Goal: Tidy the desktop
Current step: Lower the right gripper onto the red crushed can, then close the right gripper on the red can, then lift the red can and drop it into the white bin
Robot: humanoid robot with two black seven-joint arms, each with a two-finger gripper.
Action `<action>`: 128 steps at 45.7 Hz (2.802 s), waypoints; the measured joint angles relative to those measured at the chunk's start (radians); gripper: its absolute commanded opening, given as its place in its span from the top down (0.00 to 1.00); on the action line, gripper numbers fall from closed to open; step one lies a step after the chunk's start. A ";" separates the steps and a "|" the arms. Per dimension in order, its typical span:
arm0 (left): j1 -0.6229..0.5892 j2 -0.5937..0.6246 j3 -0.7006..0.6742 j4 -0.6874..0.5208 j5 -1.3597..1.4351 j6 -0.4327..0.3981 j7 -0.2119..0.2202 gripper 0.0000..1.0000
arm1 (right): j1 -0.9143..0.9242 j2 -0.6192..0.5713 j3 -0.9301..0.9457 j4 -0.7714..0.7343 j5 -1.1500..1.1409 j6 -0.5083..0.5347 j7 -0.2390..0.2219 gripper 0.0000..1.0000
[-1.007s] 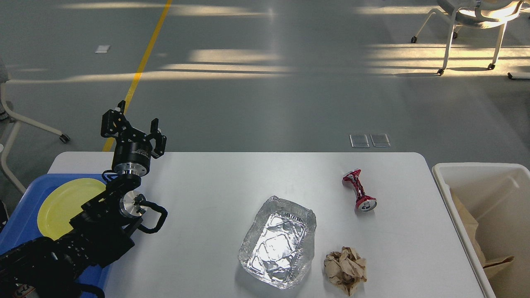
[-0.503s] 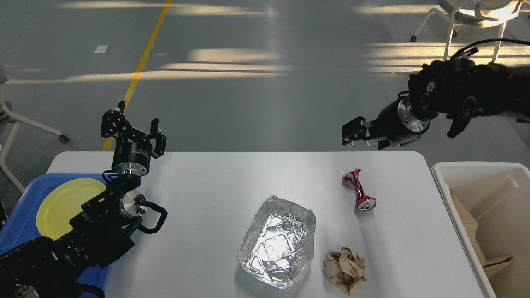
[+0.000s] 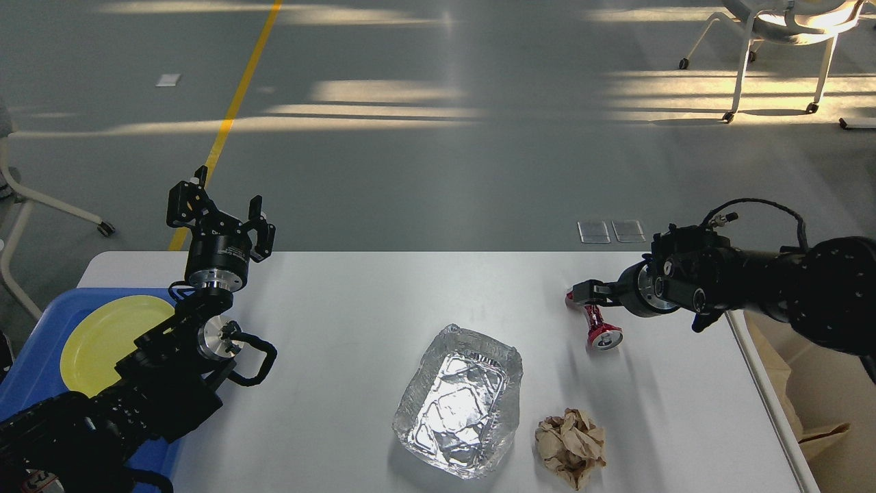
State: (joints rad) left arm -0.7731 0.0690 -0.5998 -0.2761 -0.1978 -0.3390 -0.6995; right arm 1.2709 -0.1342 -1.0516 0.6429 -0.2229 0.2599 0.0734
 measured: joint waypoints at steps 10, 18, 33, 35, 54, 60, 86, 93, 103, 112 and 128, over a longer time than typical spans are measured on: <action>0.000 0.000 0.000 0.000 0.000 0.000 0.000 0.03 | -0.076 0.001 0.006 -0.015 -0.039 -0.043 0.000 0.00; 0.000 0.000 0.000 0.000 0.000 0.000 0.000 0.03 | -0.108 0.002 0.019 -0.016 -0.044 -0.104 0.000 0.00; 0.000 0.000 0.000 0.000 0.000 0.000 0.000 0.03 | -0.135 0.005 0.057 -0.014 -0.044 -0.133 0.001 0.00; 0.000 0.000 0.000 0.000 0.000 0.000 0.000 0.03 | -0.140 0.006 0.062 -0.014 -0.044 -0.138 0.001 0.01; 0.000 0.000 0.000 0.000 0.000 0.000 0.000 0.03 | -0.176 0.019 0.100 -0.027 -0.044 -0.193 0.000 0.14; 0.000 0.000 0.000 0.000 0.000 0.000 0.000 0.03 | -0.183 0.019 0.105 -0.034 -0.044 -0.197 0.000 0.21; 0.000 0.000 0.000 0.000 0.000 0.000 0.000 0.03 | -0.183 0.014 0.102 -0.033 -0.043 -0.192 0.000 0.38; 0.000 0.000 0.000 0.000 0.000 0.000 0.000 0.03 | -0.183 0.012 0.102 -0.031 -0.043 -0.189 0.001 0.39; 0.000 0.000 0.000 0.000 0.000 0.000 0.000 0.03 | -0.155 0.014 0.104 -0.019 -0.039 -0.179 0.003 0.39; 0.000 0.000 0.000 0.000 0.000 0.000 0.000 0.03 | -0.050 -0.041 0.097 0.053 -0.038 -0.167 0.012 0.39; 0.000 0.000 0.000 0.000 0.000 0.000 0.000 0.03 | 0.248 -0.237 0.090 0.241 -0.042 -0.046 0.022 0.38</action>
State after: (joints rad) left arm -0.7731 0.0690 -0.5998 -0.2761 -0.1978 -0.3390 -0.6995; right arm 1.5188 -0.3712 -0.9616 0.8837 -0.2646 0.2141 0.0955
